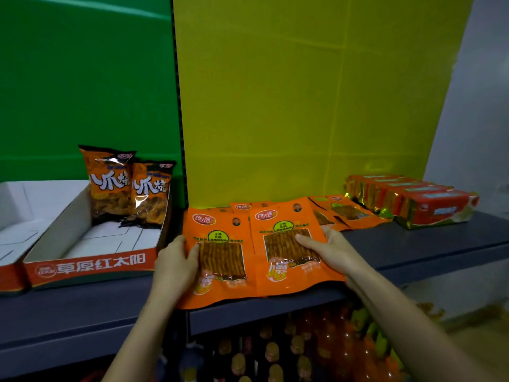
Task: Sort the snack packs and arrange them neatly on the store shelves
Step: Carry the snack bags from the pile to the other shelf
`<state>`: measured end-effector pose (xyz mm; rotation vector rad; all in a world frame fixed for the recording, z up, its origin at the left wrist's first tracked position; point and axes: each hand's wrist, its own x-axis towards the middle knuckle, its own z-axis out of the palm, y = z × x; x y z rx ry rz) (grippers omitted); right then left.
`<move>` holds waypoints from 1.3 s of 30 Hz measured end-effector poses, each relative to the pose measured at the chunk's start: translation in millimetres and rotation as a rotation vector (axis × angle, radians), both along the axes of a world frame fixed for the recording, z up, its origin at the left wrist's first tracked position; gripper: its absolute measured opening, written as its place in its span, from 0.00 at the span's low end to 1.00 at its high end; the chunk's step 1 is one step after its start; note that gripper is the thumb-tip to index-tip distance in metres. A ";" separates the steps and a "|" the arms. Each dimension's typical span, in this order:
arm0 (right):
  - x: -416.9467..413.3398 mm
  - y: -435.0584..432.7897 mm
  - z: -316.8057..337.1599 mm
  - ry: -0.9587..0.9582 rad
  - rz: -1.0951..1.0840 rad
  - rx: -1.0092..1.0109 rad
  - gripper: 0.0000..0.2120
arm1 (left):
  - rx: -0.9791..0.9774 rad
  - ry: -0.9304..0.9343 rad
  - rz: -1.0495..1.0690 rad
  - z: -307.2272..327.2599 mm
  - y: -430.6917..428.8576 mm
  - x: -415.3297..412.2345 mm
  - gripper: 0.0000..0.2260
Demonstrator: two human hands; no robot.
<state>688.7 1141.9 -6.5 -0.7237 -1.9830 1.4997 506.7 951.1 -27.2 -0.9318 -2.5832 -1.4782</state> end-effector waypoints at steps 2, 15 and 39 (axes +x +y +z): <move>-7.6 7.2 -5.2 -0.056 0.011 0.063 0.03 | -0.064 0.080 0.066 -2.5 3.0 -0.2 0.09; -15.3 26.2 -6.7 -0.674 -0.133 0.798 0.26 | -0.327 0.351 0.253 0.4 11.5 16.8 0.19; -96.0 -224.3 13.2 0.152 0.767 1.213 0.17 | -0.755 0.594 0.789 -2.2 -248.5 74.7 0.07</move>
